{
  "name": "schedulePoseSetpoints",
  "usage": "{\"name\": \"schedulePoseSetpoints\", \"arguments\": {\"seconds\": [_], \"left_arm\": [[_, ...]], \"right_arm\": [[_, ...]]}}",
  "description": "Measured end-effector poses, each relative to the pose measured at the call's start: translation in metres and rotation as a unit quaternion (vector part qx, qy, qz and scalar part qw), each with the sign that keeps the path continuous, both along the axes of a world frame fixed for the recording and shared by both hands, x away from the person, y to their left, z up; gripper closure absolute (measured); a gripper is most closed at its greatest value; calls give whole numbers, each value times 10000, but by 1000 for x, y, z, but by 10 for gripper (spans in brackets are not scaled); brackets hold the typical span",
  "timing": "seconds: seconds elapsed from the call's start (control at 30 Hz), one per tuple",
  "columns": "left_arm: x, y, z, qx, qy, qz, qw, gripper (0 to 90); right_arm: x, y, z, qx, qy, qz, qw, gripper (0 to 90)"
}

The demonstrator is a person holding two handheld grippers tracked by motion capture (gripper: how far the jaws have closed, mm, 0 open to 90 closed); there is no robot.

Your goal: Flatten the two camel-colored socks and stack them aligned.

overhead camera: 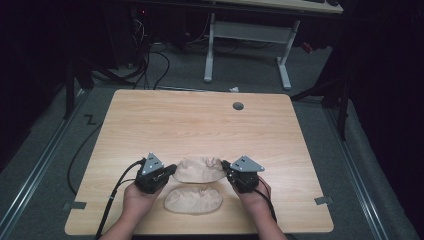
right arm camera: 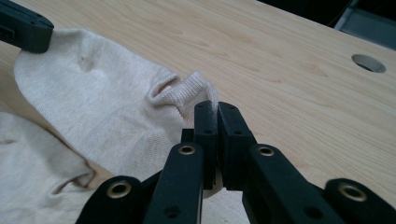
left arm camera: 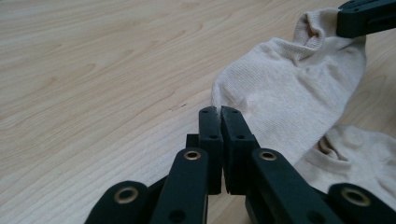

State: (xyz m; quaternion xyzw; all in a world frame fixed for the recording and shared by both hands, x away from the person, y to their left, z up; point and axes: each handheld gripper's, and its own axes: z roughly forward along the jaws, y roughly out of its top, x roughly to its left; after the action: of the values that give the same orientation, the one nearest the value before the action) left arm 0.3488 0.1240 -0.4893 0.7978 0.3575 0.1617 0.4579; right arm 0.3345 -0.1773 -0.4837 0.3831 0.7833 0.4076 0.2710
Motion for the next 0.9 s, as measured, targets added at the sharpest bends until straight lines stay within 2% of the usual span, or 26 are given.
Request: {"name": "schedulePoseSetpoints", "arguments": {"seconds": [0.2, 0.5, 0.67, 0.9], "left_arm": [[-12, 5, 5, 1, -14, -55, 10000, 879], [-24, 8, 8, 49, 28, -180, 9998, 879], [-28, 10, 7, 120, 80, -251, 9996, 879], [-43, 16, 7, 276, 95, -368, 9989, 879]], "right_arm": [[-10, 5, 4, -5, -75, 141, 9999, 871], [-21, 4, 2, -7, -33, 247, 9997, 871], [-29, 4, 3, -31, -34, 300, 9995, 870], [-43, 9, 0, -132, 25, 458, 9989, 870]]}}
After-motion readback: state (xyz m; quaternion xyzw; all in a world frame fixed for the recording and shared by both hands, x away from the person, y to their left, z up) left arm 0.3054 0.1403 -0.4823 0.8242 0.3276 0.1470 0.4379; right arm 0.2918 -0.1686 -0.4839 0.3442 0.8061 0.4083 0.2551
